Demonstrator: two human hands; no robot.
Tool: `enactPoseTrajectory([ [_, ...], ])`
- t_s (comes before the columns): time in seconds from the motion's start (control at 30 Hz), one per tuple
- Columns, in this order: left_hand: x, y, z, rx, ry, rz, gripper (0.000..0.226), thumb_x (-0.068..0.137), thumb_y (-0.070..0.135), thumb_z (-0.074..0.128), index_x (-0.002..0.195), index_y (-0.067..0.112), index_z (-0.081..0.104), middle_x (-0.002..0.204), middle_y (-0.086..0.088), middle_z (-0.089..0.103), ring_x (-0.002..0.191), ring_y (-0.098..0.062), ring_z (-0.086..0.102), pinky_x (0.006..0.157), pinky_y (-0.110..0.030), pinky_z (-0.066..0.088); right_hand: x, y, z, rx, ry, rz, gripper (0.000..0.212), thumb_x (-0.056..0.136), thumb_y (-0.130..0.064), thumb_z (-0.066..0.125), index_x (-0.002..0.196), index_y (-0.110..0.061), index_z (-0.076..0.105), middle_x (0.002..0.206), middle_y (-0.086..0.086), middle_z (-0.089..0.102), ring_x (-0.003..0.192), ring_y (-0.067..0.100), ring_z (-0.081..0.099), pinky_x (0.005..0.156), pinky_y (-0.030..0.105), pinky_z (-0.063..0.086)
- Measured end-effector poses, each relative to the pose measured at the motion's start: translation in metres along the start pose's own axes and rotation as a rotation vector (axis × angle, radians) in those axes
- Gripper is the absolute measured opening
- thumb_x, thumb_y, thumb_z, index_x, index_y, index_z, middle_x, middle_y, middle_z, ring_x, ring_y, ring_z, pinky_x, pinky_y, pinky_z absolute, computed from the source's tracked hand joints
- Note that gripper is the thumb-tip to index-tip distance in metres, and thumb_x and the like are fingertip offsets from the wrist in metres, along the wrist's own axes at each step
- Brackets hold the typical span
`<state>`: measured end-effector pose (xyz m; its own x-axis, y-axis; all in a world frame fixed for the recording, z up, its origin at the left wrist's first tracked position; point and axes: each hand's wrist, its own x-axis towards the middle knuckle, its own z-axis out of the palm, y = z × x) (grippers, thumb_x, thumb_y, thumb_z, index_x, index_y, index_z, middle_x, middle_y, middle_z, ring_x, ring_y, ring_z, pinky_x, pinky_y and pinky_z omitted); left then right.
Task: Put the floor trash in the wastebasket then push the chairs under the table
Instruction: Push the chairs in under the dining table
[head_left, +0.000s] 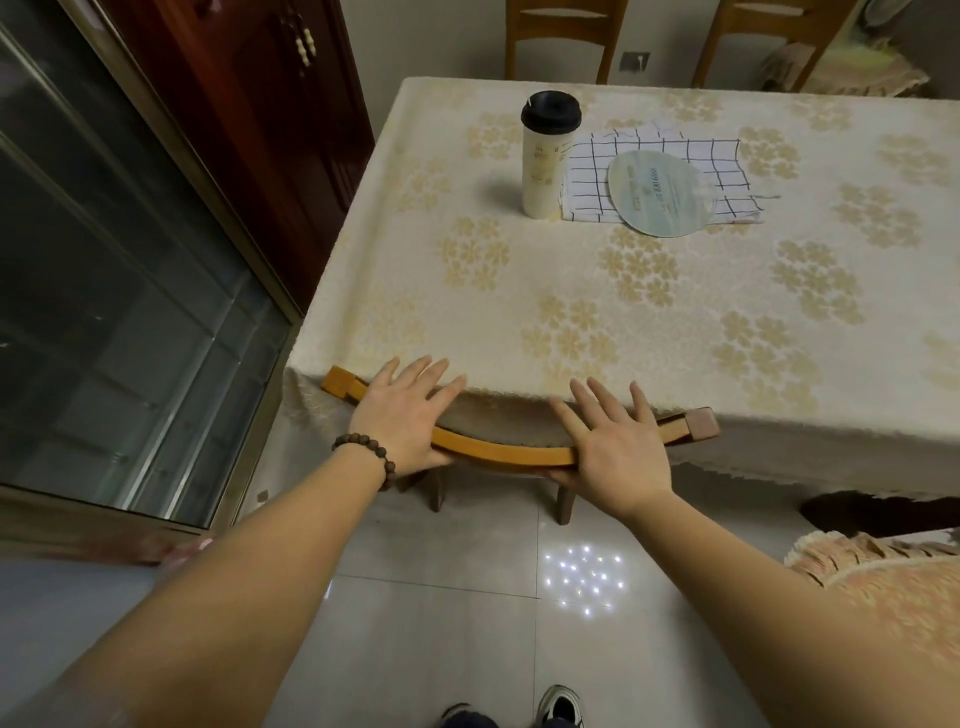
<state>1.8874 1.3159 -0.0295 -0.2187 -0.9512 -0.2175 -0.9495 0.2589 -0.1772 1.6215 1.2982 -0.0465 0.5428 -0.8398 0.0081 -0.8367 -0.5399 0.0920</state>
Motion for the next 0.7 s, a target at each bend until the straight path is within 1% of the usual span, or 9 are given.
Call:
enactPoseTrajectory([
  [0.13,-0.005,0.010,0.004,-0.052,0.034,-0.062,0.103,0.072,0.082,0.044,0.150,0.035,-0.004,0.161,-0.001,-0.002,0.148,-0.022,0.001,0.117,-0.051,0.008,-0.003,0.009,0.004,0.003,-0.039,-0.075,0.071,0.080,-0.066,0.053,0.137,-0.023,0.047,0.141,0.009,0.049,0.129,0.030,0.047,0.107,0.051,0.034],
  [0.2,-0.006,0.013,0.004,-0.068,0.054,-0.084,0.107,0.066,0.090,0.035,0.150,0.036,-0.006,0.161,0.001,-0.005,0.148,-0.022,-0.002,0.116,-0.054,0.007,-0.004,0.011,0.003,0.000,-0.029,-0.092,0.070,0.077,-0.064,0.060,0.132,-0.022,0.053,0.134,0.008,0.056,0.120,0.028,0.056,0.099,0.046,0.043],
  [0.3,-0.007,0.016,0.006,-0.092,0.060,-0.090,0.110,0.062,0.095,0.023,0.149,0.036,-0.007,0.161,0.002,-0.003,0.148,-0.022,-0.002,0.115,-0.055,0.008,-0.005,0.013,0.004,0.002,-0.001,-0.090,0.070,0.072,-0.064,0.066,0.128,-0.022,0.057,0.127,0.006,0.062,0.110,0.026,0.062,0.090,0.042,0.050],
  [0.4,-0.007,0.017,0.006,-0.094,0.047,-0.109,0.109,0.061,0.095,0.023,0.150,0.036,-0.002,0.161,0.001,0.006,0.147,-0.022,0.004,0.115,-0.055,0.010,-0.004,0.012,0.004,0.000,-0.005,-0.074,0.070,0.071,-0.066,0.064,0.124,-0.021,0.059,0.118,0.005,0.066,0.102,0.027,0.065,0.083,0.040,0.052],
  [0.47,-0.007,0.017,0.005,-0.110,0.045,-0.103,0.108,0.062,0.095,0.024,0.150,0.036,0.004,0.158,0.000,0.017,0.146,-0.022,0.012,0.114,-0.054,0.012,-0.005,0.011,0.000,-0.001,-0.017,-0.052,0.069,0.072,-0.067,0.061,0.122,-0.019,0.059,0.112,0.005,0.067,0.097,0.027,0.064,0.080,0.039,0.052],
  [0.53,-0.009,0.015,0.003,-0.122,0.051,-0.079,0.106,0.063,0.094,0.025,0.150,0.035,0.011,0.155,0.001,0.027,0.143,-0.022,0.019,0.113,-0.052,0.016,-0.006,0.007,-0.004,-0.016,-0.018,-0.035,0.070,0.074,-0.066,0.058,0.126,-0.020,0.056,0.117,0.007,0.065,0.103,0.029,0.062,0.087,0.043,0.049],
  [0.63,-0.013,0.012,0.005,-0.117,0.065,-0.059,0.099,0.067,0.092,0.023,0.149,0.036,0.017,0.153,0.003,0.030,0.142,-0.021,0.023,0.112,-0.050,0.019,-0.011,0.002,-0.008,-0.031,-0.008,-0.045,0.065,0.077,-0.060,0.056,0.129,-0.020,0.055,0.130,0.013,0.058,0.121,0.035,0.053,0.103,0.057,0.034],
  [0.7,-0.016,0.016,0.005,-0.105,0.052,-0.061,0.097,0.068,0.091,0.019,0.148,0.036,0.021,0.155,0.003,0.029,0.142,-0.022,0.023,0.113,-0.050,0.018,-0.013,0.004,-0.009,-0.058,-0.033,-0.064,0.063,0.079,-0.056,0.057,0.131,-0.021,0.054,0.135,0.012,0.054,0.128,0.035,0.047,0.107,0.060,0.025],
])
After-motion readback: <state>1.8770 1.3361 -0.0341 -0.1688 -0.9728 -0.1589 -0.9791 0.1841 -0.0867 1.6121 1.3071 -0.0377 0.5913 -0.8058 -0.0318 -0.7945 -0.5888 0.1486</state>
